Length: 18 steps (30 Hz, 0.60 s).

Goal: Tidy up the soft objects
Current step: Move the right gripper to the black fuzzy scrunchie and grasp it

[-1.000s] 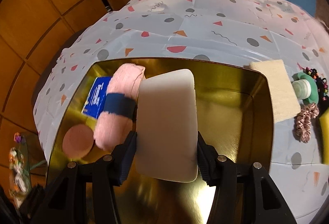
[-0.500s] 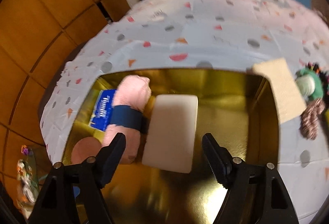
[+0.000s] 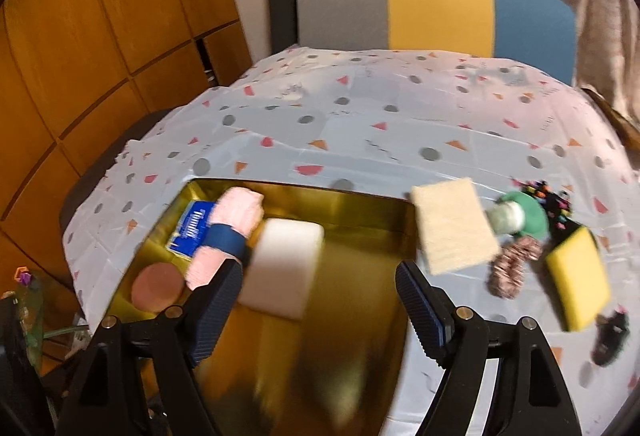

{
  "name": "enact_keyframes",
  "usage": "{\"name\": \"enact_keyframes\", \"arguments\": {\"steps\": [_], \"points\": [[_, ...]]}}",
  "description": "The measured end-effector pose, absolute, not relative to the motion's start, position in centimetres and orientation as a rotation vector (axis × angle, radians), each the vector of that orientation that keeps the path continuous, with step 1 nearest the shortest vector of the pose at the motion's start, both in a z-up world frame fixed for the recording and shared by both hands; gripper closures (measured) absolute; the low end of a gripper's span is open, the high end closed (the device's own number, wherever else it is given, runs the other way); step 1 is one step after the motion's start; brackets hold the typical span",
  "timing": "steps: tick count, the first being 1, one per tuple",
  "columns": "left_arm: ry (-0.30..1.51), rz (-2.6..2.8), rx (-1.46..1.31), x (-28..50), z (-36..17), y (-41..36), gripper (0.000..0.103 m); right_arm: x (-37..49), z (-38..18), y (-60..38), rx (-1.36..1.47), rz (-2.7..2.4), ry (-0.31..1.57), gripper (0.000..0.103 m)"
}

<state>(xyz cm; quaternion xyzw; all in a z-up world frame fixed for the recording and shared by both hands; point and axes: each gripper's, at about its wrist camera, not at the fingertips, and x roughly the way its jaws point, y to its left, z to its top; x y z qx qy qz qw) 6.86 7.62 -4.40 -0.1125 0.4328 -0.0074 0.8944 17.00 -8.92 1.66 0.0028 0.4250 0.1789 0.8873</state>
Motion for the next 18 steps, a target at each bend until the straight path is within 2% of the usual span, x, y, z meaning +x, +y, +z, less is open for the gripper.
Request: {"name": "enact_keyframes", "arguments": {"steps": [18], "points": [[0.853,-0.245,-0.165,4.7,-3.4,2.3,0.035,13.4,-3.9,-21.8,0.067,0.091,0.992,0.023]]}}
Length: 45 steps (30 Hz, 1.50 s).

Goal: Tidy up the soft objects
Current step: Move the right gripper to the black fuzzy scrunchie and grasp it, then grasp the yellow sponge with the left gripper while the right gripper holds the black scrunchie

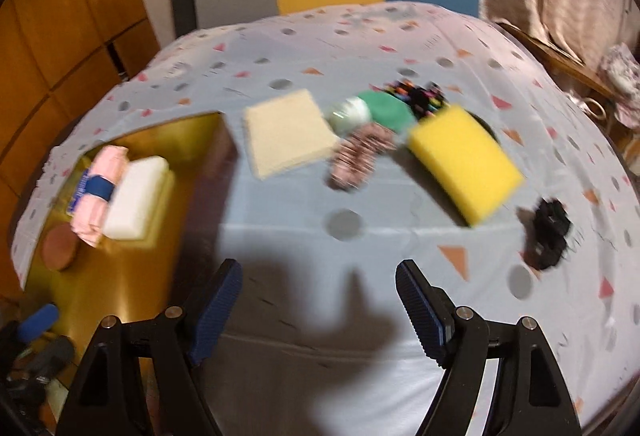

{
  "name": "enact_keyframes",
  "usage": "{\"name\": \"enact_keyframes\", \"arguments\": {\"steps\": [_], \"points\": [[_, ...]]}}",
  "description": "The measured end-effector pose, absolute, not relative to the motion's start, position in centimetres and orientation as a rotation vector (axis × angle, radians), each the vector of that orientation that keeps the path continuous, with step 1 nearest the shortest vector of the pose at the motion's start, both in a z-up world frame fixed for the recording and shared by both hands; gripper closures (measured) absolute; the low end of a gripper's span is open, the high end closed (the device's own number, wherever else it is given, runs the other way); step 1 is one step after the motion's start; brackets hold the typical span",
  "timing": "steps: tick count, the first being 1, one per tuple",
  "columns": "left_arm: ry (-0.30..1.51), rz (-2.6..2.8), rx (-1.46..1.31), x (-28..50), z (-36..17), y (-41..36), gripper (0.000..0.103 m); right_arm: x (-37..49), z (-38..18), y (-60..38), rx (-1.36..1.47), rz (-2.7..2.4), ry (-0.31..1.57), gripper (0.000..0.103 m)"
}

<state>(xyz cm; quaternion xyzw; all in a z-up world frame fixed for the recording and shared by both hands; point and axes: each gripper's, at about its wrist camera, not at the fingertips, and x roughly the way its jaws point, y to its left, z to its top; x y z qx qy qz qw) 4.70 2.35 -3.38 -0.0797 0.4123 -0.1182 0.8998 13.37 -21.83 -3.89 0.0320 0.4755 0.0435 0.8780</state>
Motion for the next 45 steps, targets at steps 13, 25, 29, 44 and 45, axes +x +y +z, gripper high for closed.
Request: {"name": "enact_keyframes", "arguments": {"steps": [13,25,29,44,45], "points": [[0.810,-0.387,-0.055,2.4,-2.4,-3.8,0.035,11.3,-6.7,-31.8,0.128,-0.055,1.064,0.023],[0.839,-0.431,-0.082,3.5,-1.1,-8.3,0.035,16.8,-4.5,-42.8,0.192,-0.137,0.974,0.014],[0.858,-0.431,-0.072,4.0,-1.0,-9.7,0.035,17.9,-6.0,-42.6,0.205,-0.077,0.990,0.014],[0.912,-0.409,-0.091,6.3,-0.8,-12.7,0.035,18.8,-8.6,-41.6,0.189,-0.060,1.130,0.072],[0.909,-0.403,-0.097,6.5,-0.7,-12.7,0.035,18.7,-8.6,-41.6,0.194,-0.053,1.134,0.073]]}}
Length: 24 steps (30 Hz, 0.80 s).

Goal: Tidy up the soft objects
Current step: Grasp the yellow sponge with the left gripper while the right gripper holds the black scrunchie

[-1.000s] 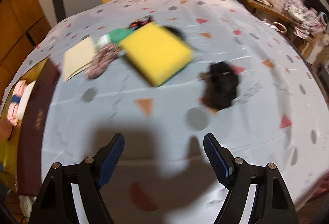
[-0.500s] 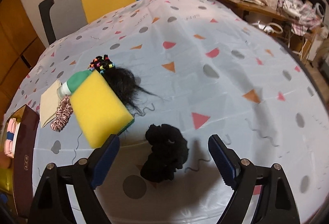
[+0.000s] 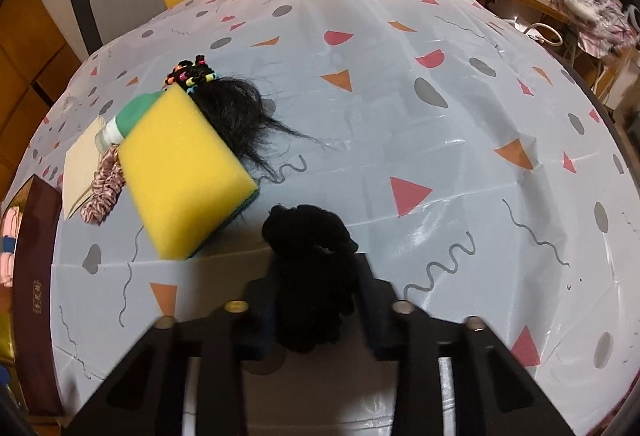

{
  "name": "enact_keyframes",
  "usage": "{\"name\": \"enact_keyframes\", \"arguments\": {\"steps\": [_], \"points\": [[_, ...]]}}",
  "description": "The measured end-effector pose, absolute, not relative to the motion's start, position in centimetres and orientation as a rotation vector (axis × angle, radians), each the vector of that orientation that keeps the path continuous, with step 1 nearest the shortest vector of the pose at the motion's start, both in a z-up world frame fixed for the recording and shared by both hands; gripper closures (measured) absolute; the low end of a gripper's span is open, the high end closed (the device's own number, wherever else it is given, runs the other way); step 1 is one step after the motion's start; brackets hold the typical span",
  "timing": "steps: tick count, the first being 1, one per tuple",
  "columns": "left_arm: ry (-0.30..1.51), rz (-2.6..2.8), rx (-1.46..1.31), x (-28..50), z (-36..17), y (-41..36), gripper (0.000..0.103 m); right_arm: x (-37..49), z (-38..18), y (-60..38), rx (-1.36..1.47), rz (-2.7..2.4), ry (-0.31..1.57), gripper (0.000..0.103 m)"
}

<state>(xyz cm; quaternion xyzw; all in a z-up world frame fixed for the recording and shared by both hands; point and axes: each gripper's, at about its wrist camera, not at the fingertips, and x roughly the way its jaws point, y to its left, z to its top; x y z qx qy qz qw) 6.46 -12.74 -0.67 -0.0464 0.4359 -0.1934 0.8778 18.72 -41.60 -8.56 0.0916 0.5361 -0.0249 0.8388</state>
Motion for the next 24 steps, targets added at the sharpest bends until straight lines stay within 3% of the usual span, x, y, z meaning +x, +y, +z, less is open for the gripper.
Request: {"name": "enact_keyframes", "arguments": {"steps": [3,17,24], "points": [[0.908,-0.379,-0.124,7.5,-0.1,-13.2,0.035,18.5,-8.5,-41.6,0.187,-0.060,1.146,0.077],[1.049,-0.415,-0.188,13.3,-1.7,-18.7,0.035,17.9,-7.9,-44.0,0.307,-0.114,1.152,0.078],[1.120,-0.446,-0.261,17.3,-3.2,-21.5,0.027,17.9,-7.3,-43.3,0.263,-0.104,1.133,0.078]]}}
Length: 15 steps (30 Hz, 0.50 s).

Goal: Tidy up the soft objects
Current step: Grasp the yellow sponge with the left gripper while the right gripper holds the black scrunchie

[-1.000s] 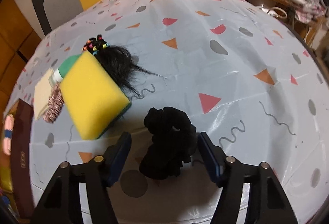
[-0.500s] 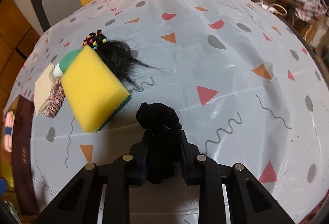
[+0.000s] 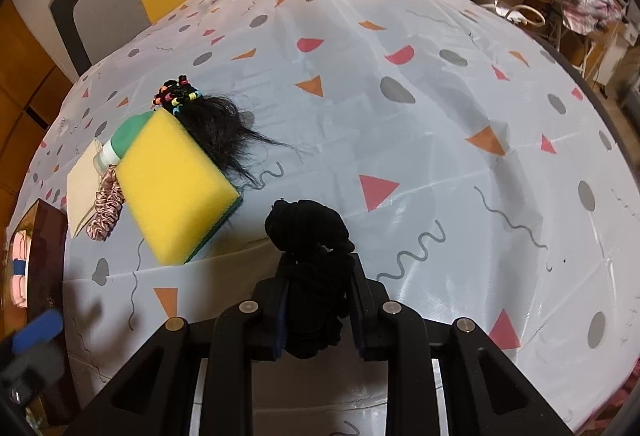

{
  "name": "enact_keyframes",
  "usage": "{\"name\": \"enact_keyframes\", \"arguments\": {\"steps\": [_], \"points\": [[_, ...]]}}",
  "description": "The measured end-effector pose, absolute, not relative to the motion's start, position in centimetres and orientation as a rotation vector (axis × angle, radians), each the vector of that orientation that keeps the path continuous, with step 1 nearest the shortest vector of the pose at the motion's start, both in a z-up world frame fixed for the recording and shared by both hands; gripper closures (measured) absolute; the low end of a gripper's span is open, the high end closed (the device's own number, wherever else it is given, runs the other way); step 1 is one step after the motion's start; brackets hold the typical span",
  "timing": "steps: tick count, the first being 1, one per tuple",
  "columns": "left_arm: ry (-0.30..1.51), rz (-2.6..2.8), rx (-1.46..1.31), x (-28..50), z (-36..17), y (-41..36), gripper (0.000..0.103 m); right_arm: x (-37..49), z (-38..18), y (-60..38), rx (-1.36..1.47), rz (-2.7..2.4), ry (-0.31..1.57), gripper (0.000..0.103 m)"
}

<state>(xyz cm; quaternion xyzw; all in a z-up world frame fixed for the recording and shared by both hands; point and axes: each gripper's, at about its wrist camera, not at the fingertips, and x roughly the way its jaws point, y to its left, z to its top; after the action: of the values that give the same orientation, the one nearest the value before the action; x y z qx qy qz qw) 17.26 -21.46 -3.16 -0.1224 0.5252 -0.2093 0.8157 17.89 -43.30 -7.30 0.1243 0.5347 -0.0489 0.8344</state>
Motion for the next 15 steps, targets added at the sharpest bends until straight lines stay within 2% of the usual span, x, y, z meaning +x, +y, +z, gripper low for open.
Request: {"name": "enact_keyframes", "arguments": {"steps": [9,15], "points": [[1.173,-0.358,-0.250,23.2,-4.3,-25.2,0.021,17.6,-7.8,-44.5,0.347,-0.115,1.158,0.078],[1.280,-0.358,-0.390,26.5,-6.6,-26.3,0.015,17.6,-7.7,-45.1,0.401,-0.105,1.155,0.078]]}}
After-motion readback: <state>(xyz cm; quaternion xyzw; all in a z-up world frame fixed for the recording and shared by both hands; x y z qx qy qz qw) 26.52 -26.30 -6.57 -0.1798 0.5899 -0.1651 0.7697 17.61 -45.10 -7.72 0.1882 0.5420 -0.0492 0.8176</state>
